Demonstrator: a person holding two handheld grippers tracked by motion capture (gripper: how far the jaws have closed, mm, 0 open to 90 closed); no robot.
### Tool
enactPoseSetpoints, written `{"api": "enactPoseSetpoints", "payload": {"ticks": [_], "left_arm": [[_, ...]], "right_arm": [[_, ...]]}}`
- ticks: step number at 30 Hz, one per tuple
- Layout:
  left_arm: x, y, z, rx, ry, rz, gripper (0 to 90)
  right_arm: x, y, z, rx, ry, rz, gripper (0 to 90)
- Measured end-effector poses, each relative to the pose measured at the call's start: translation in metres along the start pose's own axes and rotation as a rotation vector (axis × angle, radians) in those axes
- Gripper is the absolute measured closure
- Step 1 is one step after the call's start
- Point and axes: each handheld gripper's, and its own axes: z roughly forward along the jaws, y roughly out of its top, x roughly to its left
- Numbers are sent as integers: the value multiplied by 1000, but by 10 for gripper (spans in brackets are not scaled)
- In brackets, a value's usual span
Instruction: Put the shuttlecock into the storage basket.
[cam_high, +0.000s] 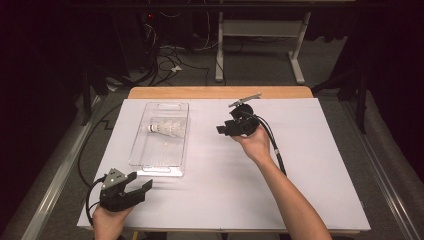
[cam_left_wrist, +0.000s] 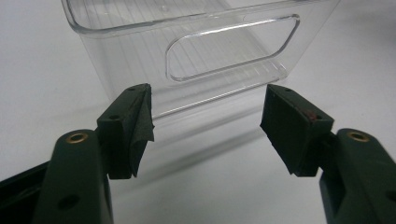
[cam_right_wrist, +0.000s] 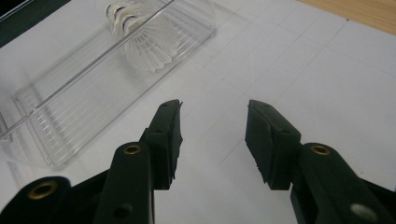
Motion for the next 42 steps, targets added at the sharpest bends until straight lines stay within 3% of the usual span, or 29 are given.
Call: {"api": "enactPoseSetpoints", "payload": {"ticks": [42], "left_arm": [[0, 0, 0, -3, 0, -6, 346]], "right_arm": [[-22, -25, -18, -10, -30, 41, 558]]}}
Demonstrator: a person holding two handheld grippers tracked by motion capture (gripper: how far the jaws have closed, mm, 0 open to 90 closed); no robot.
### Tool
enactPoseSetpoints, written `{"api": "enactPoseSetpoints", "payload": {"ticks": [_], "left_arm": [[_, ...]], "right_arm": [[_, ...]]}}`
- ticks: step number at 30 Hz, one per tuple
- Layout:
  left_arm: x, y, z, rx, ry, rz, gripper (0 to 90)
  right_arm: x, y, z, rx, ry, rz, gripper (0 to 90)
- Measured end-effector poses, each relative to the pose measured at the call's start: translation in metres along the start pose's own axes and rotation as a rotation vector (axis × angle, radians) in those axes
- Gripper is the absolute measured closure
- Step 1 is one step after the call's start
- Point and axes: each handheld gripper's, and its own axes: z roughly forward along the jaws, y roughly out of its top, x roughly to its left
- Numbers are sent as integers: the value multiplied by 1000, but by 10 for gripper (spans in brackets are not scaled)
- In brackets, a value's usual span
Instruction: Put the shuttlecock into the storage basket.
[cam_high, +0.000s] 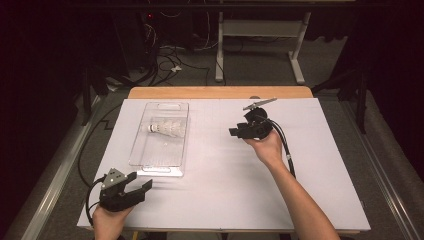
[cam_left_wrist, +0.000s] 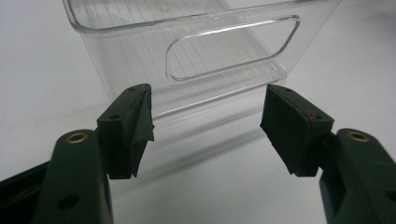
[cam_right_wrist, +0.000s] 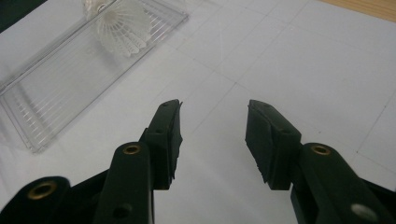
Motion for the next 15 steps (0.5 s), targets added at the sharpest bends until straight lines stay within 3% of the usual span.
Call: {"api": "enactPoseSetpoints", "payload": {"ticks": [15], "left_arm": [[0, 0, 0, 0, 0, 2, 347]], "right_arm": [[-9, -9, -7, -7, -13, 9, 555]]}}
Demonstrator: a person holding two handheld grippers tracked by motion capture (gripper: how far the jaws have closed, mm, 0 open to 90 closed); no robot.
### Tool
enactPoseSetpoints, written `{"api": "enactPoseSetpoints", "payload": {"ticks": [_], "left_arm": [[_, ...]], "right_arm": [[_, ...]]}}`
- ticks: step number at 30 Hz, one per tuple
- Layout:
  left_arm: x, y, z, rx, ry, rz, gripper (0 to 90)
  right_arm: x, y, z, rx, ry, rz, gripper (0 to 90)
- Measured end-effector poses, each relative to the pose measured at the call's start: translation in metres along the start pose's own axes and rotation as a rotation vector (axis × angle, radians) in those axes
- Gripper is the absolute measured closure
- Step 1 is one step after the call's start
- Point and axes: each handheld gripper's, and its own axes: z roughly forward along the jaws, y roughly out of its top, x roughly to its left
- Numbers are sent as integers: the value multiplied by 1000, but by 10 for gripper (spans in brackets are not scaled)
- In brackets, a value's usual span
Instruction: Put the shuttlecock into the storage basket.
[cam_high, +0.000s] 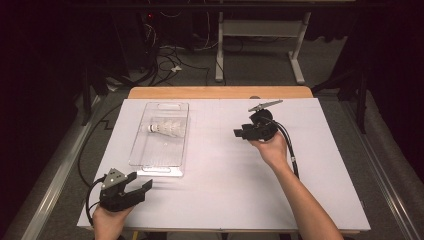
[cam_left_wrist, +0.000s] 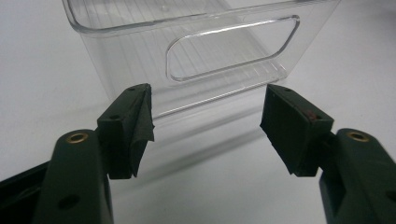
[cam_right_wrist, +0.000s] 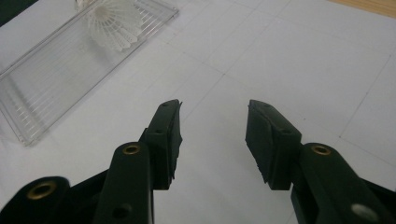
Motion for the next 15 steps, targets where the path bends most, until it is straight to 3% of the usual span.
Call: {"api": "enactPoseSetpoints", "payload": {"ticks": [15], "left_arm": [[0, 0, 0, 0, 0, 1, 347]], "right_arm": [[-5, -7, -8, -8, -10, 0, 545]]}}
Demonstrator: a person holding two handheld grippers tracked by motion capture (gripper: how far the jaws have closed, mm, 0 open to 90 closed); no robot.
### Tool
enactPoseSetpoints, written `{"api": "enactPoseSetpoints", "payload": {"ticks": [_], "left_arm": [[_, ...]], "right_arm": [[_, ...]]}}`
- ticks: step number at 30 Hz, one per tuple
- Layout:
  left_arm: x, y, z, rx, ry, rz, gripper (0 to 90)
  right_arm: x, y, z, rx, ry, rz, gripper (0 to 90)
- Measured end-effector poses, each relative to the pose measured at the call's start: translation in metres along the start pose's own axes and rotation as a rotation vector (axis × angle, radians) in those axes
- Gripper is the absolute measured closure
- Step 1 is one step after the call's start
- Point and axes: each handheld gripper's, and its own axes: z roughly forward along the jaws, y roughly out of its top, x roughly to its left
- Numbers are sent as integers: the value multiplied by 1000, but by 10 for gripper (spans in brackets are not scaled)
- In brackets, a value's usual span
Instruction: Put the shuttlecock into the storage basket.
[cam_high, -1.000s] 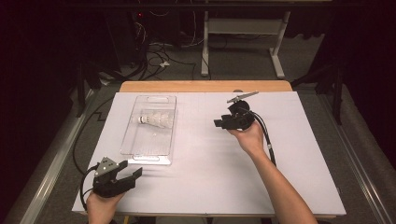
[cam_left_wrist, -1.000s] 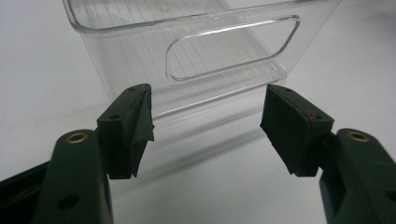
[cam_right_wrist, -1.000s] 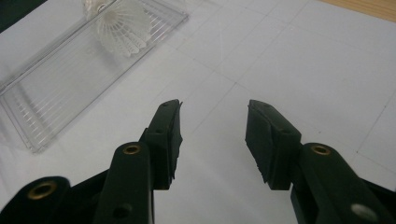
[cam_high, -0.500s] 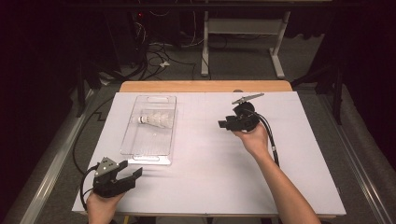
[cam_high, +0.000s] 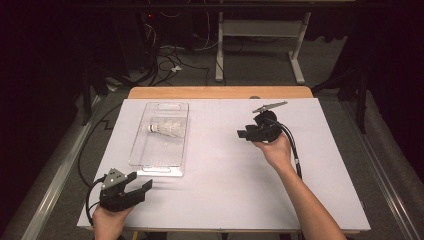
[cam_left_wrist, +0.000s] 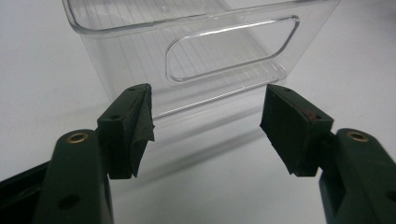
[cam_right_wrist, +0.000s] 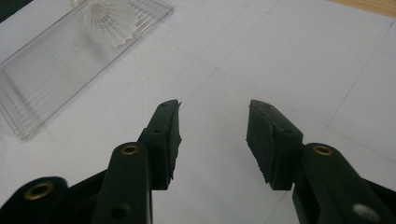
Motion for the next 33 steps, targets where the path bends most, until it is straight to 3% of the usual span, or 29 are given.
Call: {"api": "enactPoseSetpoints", "payload": {"ticks": [33], "left_arm": [[0, 0, 0, -1, 1, 1, 347]], "right_arm": [[-9, -18, -18, -29, -25, 3, 505]]}}
